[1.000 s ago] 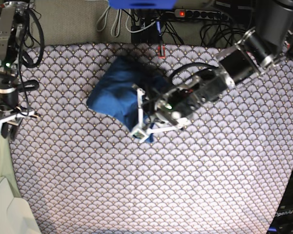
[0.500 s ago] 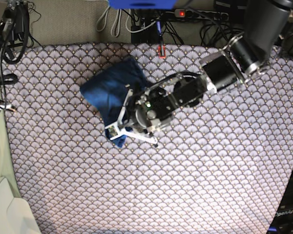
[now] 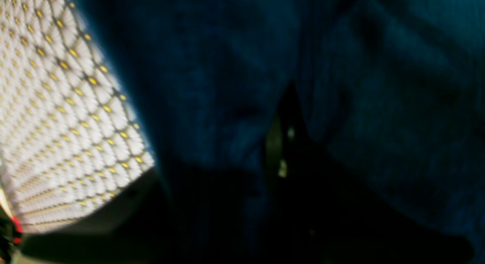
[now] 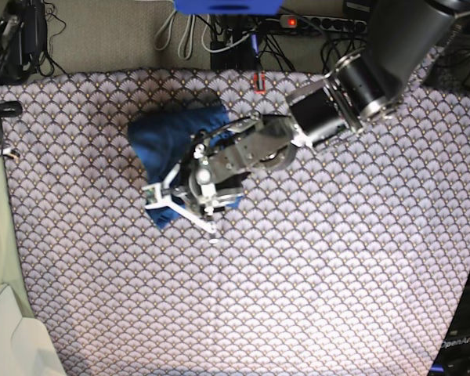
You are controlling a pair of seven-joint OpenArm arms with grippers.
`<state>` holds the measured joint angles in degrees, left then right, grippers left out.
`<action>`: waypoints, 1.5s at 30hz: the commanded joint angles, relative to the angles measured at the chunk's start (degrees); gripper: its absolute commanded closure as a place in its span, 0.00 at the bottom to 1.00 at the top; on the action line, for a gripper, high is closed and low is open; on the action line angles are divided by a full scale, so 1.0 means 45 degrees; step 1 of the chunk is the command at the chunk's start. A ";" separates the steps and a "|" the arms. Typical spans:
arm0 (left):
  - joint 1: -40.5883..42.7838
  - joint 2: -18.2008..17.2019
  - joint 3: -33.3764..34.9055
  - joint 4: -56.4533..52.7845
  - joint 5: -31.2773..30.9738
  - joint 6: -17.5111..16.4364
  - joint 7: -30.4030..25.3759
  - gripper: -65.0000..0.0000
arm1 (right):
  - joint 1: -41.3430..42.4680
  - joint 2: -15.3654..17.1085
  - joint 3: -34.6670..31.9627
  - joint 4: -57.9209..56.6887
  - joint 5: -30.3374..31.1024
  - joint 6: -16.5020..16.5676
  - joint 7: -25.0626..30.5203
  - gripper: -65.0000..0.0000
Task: Fold the T-shirt properly
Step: 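Fold the held edge over the bundle with the left gripper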
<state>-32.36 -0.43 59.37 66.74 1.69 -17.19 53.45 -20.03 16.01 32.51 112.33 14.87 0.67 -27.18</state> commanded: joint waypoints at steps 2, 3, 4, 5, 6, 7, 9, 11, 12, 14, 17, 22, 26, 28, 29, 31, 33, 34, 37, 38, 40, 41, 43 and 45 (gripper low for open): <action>-0.0340 0.0358 -0.0076 0.0202 0.0356 -0.0253 -0.0655 0.88 | 0.0046 0.0203 0.0111 0.0190 -0.0053 0.0037 0.0384 0.75; -0.0340 0.0378 -0.0076 0.0163 0.0493 -0.0449 -0.0830 0.88 | 0.0046 0.0203 0.0130 0.0190 -0.0053 0.0037 0.0384 0.75; -0.0340 0.0398 -0.0076 0.0124 0.0610 -0.0624 -0.0928 0.88 | 0.0046 0.0183 0.0130 0.0190 -0.0053 0.0037 0.0384 0.75; -0.0340 0.0417 -0.0076 0.0104 0.0708 -0.0820 -0.1026 0.88 | 0.0027 0.0183 0.0228 0.0190 -0.0053 0.0037 0.0384 0.75; -0.0340 0.0476 -0.0076 0.0124 0.0786 -0.0996 -0.1065 0.88 | 0.0027 0.0164 0.0326 0.0190 -0.0053 0.0037 0.0384 0.75; -0.0340 0.0534 -0.0076 0.0124 0.0884 -0.1191 -0.1084 0.88 | 0.0027 0.0066 0.0482 0.0190 -0.0053 0.0037 0.0384 0.75; -0.0340 0.0593 -0.0076 0.0104 0.1118 -0.1386 -0.1065 0.88 | 0.0027 -0.0032 0.0775 0.0190 -0.0053 0.0037 0.0384 0.75; -0.0340 0.0593 0.0119 0.0104 0.1294 -0.1406 -0.1065 0.88 | 0.0027 -0.0071 0.0834 0.0170 -0.0053 0.0037 0.0384 0.75; -0.0379 0.0593 0.0373 0.0104 0.1294 -0.1406 -0.1065 0.88 | 0.0027 -0.0071 0.0834 0.0170 -0.0053 0.0057 0.0384 0.75; -0.0418 0.0573 0.0803 0.0104 0.1294 -0.1347 -0.1026 0.88 | 0.0027 -0.0071 0.0834 0.0170 -0.0053 0.0252 0.0384 0.75; -0.0418 0.0573 0.0920 0.0104 0.1294 -0.1328 -0.0987 0.87 | 0.0027 -0.0071 0.0834 0.0170 -0.0053 0.0682 0.0384 0.75; -0.0399 0.0534 0.0920 0.0104 0.1294 -0.1308 -0.0967 0.87 | 0.0027 -0.0071 0.0834 0.0170 -0.0053 0.0760 0.0384 0.75; -0.0418 0.0515 0.0901 0.0143 0.1294 -0.1308 -0.0967 0.87 | 0.0027 -0.0090 0.0834 0.0170 -0.0053 0.0760 0.0384 0.75; -0.0418 0.0515 0.0881 0.0202 0.1294 -0.1308 -0.0967 0.87 | 0.0027 -0.0090 0.0795 0.0170 -0.0053 0.0760 0.0384 0.75; -0.0438 0.0515 0.0881 0.0221 0.1294 -0.1308 -0.0967 0.87 | 0.0027 -0.0090 0.0795 0.0170 -0.0053 0.0760 0.0384 0.75; -0.0496 0.0515 0.0881 0.0221 0.1294 -0.1308 -0.0967 0.87 | 0.0027 -0.0090 0.0795 0.0170 -0.0053 0.0760 0.0384 0.75; -0.0711 0.0515 0.0881 0.0221 0.1294 -0.1308 -0.0967 0.87 | 0.0027 -0.0090 0.0834 0.0170 -0.0053 0.0760 0.0384 0.75; -0.0731 0.0515 0.0881 0.0202 0.1294 -0.1308 -0.0967 0.87 | 0.0027 -0.0090 0.0834 0.0170 -0.0053 0.0760 0.0384 0.75; -0.0770 0.0515 0.0881 0.0221 0.1294 -0.1308 -0.0869 0.87 | 0.0027 -0.0090 0.0814 0.0170 -0.0053 0.0760 0.0384 0.75; -0.0790 0.0534 0.0881 0.0221 0.1294 -0.1308 -0.0655 0.86 | 0.0027 -0.0090 0.0795 0.0170 -0.0053 0.0760 0.0384 0.75; -0.0829 0.0554 0.0784 0.0221 0.1294 -0.1308 -0.0225 0.79 | 0.0027 -0.0090 0.0795 0.0170 -0.0053 0.0760 0.0384 0.75; -0.0887 0.0573 0.0627 0.0221 0.1294 -0.1308 -0.0108 0.70 | 0.0027 -0.0090 0.0756 0.0170 -0.0053 0.0760 0.0384 0.75; -0.0926 0.0573 0.0432 0.0241 0.1294 -0.1386 -0.0088 0.51 | 0.0027 -0.0090 0.0736 0.0170 -0.0053 0.0760 0.0384 0.75; -0.0946 0.0554 0.0432 0.0241 0.1294 -0.1386 -0.0049 0.34 | 0.0027 -0.0090 0.0736 0.0170 -0.0053 0.0760 0.0384 0.75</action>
<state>-35.14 1.28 61.82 66.76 7.31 -23.73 53.32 -20.03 14.72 35.46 112.25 14.85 3.84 -27.14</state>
